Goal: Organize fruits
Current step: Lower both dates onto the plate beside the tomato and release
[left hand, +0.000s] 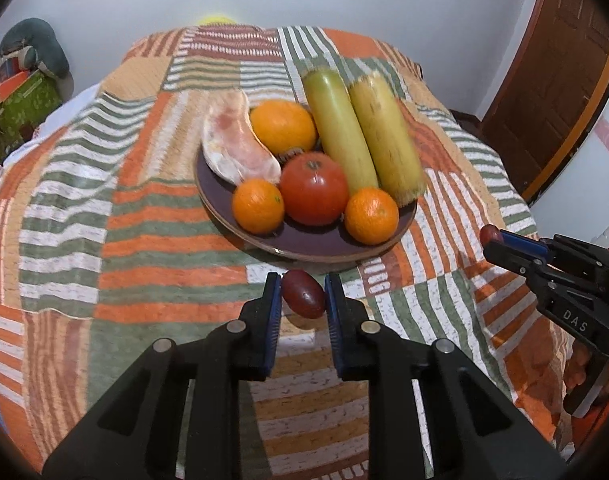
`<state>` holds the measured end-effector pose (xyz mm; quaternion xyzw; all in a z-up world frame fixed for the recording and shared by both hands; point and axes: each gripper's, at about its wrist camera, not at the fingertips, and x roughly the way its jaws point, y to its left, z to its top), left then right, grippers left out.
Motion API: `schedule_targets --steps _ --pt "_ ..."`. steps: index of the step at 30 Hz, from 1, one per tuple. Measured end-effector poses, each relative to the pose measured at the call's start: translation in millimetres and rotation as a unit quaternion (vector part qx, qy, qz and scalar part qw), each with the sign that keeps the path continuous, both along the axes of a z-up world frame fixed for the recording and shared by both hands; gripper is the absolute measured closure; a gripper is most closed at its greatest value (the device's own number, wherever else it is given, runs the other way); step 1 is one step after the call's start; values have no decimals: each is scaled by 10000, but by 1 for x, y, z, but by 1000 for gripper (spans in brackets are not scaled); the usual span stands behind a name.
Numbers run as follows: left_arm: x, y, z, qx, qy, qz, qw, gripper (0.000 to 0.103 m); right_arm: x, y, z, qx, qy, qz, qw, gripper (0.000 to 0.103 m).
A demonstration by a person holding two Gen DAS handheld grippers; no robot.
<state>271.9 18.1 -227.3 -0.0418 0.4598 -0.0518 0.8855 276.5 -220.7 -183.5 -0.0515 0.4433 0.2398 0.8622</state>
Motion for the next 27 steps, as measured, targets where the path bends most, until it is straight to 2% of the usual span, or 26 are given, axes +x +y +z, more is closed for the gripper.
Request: schedule_targets --steps 11,19,27 --pt "7 22 31 -22 -458 210 9987 82 16 21 27 186 -370 127 9991 86" --pt "29 33 33 -15 -526 280 9982 82 35 33 33 286 -479 163 9983 86" --pt "50 44 25 65 -494 340 9982 82 41 66 38 355 -586 473 9965 86"
